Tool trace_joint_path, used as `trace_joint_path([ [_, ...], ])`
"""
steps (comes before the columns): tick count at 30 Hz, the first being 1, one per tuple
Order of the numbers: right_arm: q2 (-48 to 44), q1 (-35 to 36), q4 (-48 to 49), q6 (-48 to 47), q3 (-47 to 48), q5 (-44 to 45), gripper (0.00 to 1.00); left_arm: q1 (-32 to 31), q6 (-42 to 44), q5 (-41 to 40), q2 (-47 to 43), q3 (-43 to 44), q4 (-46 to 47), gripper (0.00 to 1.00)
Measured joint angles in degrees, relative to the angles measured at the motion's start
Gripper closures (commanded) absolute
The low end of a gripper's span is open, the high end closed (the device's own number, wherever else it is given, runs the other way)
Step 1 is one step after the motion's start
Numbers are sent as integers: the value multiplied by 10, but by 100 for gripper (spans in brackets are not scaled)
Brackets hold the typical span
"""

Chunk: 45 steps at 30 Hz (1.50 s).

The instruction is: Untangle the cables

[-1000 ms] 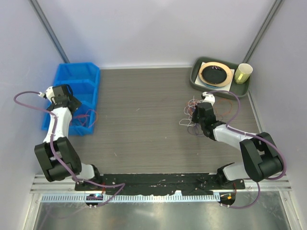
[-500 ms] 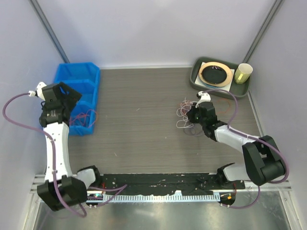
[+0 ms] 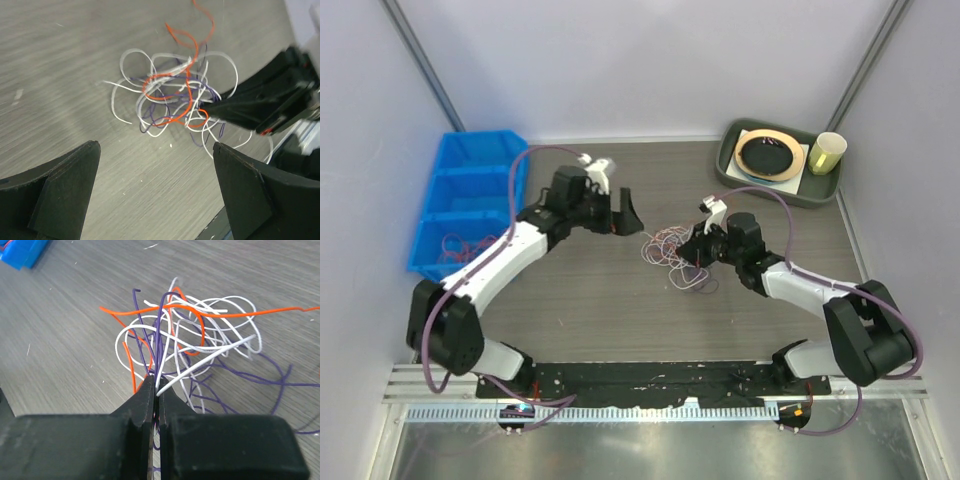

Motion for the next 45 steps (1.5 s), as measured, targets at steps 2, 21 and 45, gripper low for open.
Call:
trace_joint_path([
  [2, 12, 0, -1, 0, 4, -22, 99, -36, 42, 13, 50, 1, 10, 0],
  [21, 47, 0, -16, 15, 31, -66, 99, -94, 163, 32, 200, 44, 34, 76],
  [45, 22, -14, -223, 33, 83, 376, 89, -30, 43, -504, 75, 70, -92, 100],
])
